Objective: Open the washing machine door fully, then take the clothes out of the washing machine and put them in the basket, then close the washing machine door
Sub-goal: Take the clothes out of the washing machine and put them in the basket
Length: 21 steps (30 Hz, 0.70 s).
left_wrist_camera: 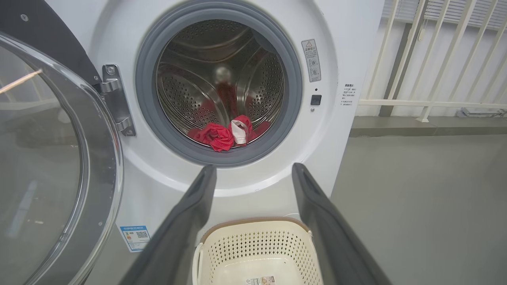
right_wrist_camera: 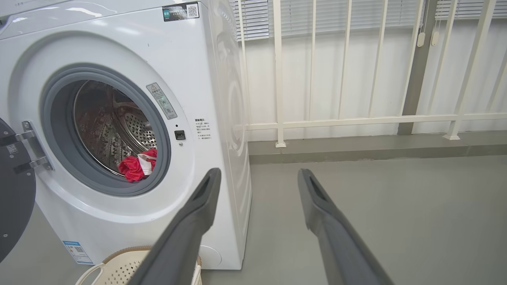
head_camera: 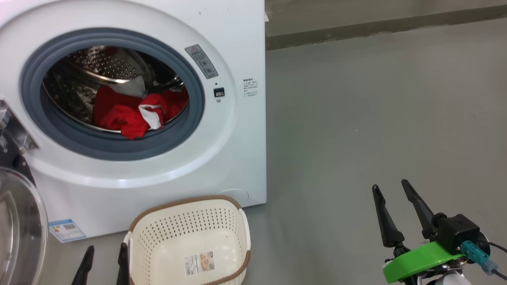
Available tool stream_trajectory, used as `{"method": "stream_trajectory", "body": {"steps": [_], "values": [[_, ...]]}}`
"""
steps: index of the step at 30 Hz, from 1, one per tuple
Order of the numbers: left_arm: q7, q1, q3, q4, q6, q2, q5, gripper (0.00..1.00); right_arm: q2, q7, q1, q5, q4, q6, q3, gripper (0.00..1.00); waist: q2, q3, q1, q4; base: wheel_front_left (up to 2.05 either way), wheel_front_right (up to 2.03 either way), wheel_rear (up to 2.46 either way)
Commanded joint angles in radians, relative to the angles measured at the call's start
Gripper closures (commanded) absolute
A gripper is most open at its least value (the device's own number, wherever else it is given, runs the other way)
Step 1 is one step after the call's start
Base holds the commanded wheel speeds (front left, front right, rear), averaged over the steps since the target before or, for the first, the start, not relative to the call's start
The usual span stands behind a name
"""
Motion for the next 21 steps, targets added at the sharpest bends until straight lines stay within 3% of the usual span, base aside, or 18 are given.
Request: {"method": "stream_trajectory", "body": {"steps": [1, 11, 21], "values": [[-0.012, -0.048, 0.042, -0.022, 0.009, 0.005, 0.002, 0.0, -0.001, -0.006, -0.023, 0.002, -0.02, 0.007, 0.029, 0.0, 0.0, -0.001, 0.0, 0.0, 1.67, -1.67, 0.0], [-0.012, -0.048, 0.046, -0.027, -0.009, 0.003, -0.01, 0.0, -0.001, -0.006, -0.022, 0.004, -0.017, 0.007, 0.034, 0.0, 0.0, 0.001, 0.0, -0.001, 1.74, -1.74, 0.0], [-0.012, -0.053, 0.049, -0.015, -0.003, 0.002, 0.003, 0.0, -0.001, -0.006, -0.024, 0.006, -0.015, 0.007, 0.035, 0.0, 0.0, 0.003, 0.0, -0.003, 0.52, -0.52, 0.0]]}}
